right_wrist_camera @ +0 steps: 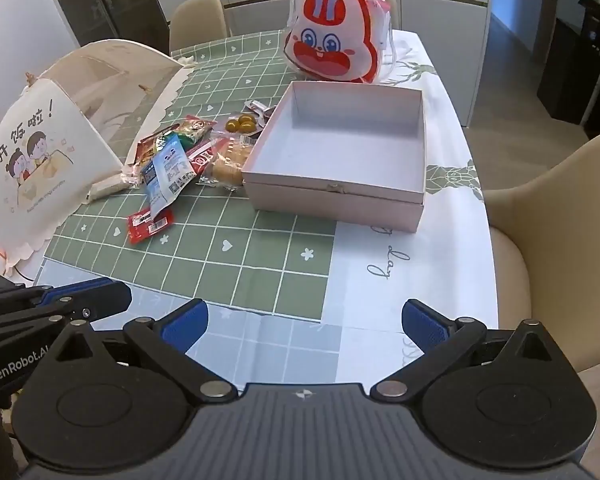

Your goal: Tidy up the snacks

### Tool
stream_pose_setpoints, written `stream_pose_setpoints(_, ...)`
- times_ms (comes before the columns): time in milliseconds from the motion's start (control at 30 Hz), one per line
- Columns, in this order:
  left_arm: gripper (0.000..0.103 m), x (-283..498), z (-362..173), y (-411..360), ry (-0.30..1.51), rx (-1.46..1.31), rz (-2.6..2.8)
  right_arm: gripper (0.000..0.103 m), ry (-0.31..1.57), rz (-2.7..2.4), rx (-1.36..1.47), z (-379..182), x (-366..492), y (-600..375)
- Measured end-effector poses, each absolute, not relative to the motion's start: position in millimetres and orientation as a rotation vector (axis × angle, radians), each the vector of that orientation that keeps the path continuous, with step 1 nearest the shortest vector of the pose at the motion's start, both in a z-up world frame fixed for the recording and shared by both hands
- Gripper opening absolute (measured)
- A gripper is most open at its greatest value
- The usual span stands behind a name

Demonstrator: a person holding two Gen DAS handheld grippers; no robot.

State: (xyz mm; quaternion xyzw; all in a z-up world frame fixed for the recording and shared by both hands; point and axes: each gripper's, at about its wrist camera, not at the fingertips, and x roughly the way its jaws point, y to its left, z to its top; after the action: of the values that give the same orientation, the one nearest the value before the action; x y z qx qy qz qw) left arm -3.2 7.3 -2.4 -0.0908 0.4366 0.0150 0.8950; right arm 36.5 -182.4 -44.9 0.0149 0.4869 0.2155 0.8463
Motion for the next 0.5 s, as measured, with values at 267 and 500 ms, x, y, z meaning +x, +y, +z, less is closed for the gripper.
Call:
stream_pose_setpoints(267,0.013,-5.3,2.7,7.6,0.89,-0.197,0.019,0.103,1.008,0.423,-0.002,-36.8,32.2,-170.7)
stream_pose_setpoints(500,0.013,-5.2,2.2,6.9,0.89,-0.197,0.008,0.103,1.001,0.417,0.005,-36.6,32.8,-171.2)
